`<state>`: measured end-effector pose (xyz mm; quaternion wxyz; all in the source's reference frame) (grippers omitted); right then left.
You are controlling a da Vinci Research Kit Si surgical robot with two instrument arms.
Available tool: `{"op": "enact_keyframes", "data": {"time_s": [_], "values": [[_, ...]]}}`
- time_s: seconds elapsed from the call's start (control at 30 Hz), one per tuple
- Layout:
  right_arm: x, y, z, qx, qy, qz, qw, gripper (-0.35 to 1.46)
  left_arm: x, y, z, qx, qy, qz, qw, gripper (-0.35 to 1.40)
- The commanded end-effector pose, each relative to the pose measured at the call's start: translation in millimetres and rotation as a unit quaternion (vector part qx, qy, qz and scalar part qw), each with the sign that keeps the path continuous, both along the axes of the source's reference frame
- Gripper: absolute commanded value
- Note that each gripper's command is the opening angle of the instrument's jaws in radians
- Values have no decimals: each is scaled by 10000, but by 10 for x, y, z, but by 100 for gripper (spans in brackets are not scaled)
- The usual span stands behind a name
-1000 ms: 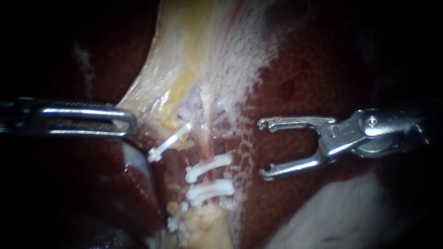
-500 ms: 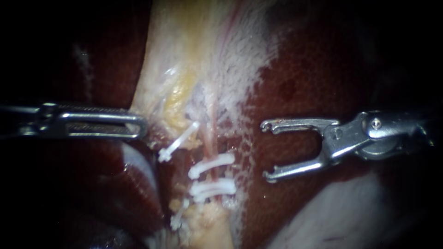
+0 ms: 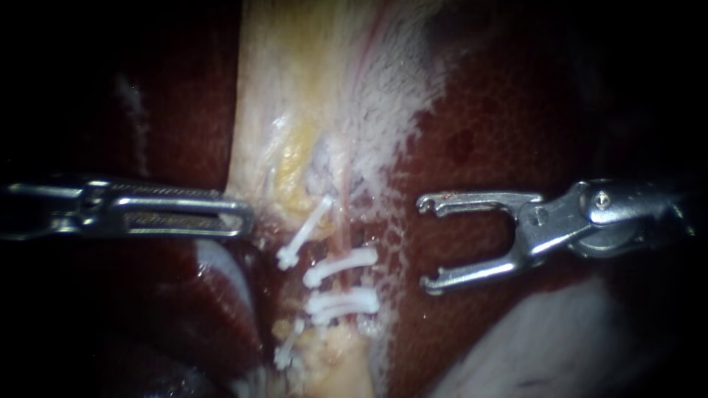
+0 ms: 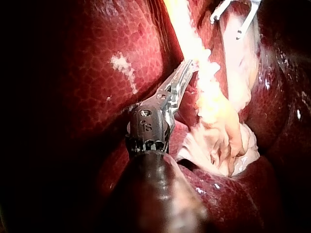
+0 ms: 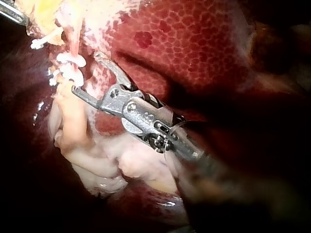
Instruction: Going back third clip right tube
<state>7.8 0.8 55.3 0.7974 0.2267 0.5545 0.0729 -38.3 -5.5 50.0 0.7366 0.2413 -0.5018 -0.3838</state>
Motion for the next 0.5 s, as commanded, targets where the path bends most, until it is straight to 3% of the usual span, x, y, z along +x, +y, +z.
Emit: {"op": "enact_keyframes", "data": {"time_s": [0.03,0.5], "values": [[0,0,0,0,0,0,10000,60,0,0,0,-1,2,1,10000,-35],[-1,-2,-3,2,3,-4,10000,60,0,0,0,-1,3,1,10000,-35]]}}
